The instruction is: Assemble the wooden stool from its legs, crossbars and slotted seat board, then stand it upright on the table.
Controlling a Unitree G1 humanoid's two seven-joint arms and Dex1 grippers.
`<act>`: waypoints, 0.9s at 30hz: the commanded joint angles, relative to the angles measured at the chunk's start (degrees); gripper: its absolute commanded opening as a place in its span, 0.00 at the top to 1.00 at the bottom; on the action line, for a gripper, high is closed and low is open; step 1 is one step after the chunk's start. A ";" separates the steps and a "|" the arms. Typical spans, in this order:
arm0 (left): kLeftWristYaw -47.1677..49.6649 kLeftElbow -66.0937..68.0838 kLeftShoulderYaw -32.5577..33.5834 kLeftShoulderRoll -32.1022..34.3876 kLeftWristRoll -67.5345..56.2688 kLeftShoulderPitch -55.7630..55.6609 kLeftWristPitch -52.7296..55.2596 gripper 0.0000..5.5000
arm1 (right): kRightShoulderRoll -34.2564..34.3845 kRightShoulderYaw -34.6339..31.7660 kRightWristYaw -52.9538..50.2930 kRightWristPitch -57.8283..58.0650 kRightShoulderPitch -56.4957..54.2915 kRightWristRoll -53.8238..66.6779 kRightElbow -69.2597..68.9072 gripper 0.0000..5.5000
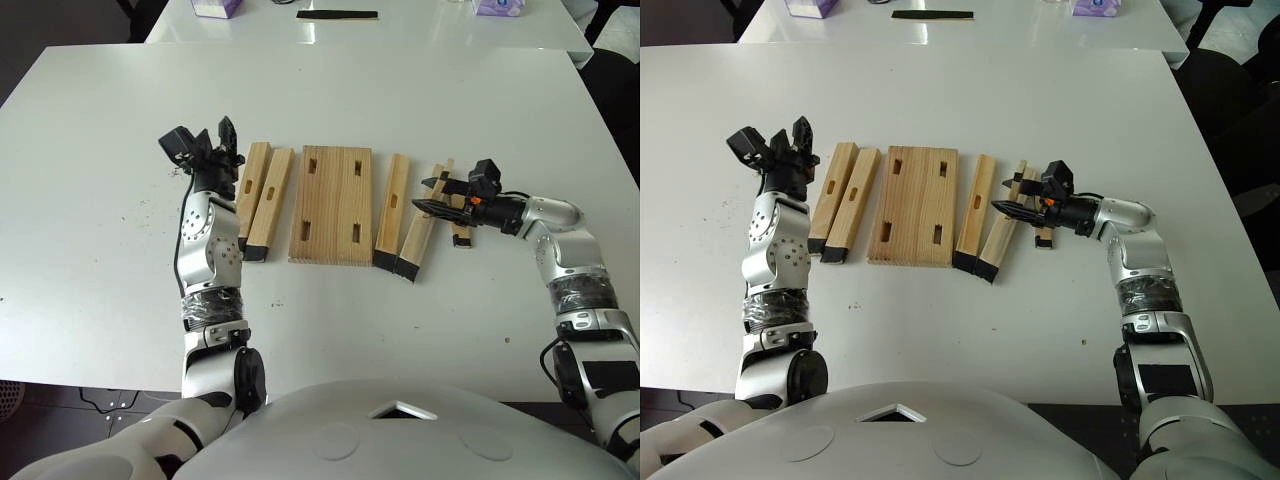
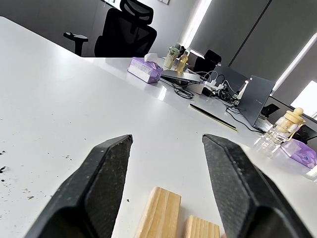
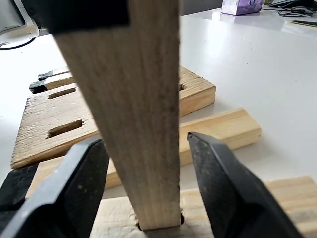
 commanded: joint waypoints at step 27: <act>1.52 2.78 3.77 0.30 0.42 2.25 -4.31 0.52 | -3.51 -10.81 -12.46 20.80 -0.73 13.04 -33.58 0.44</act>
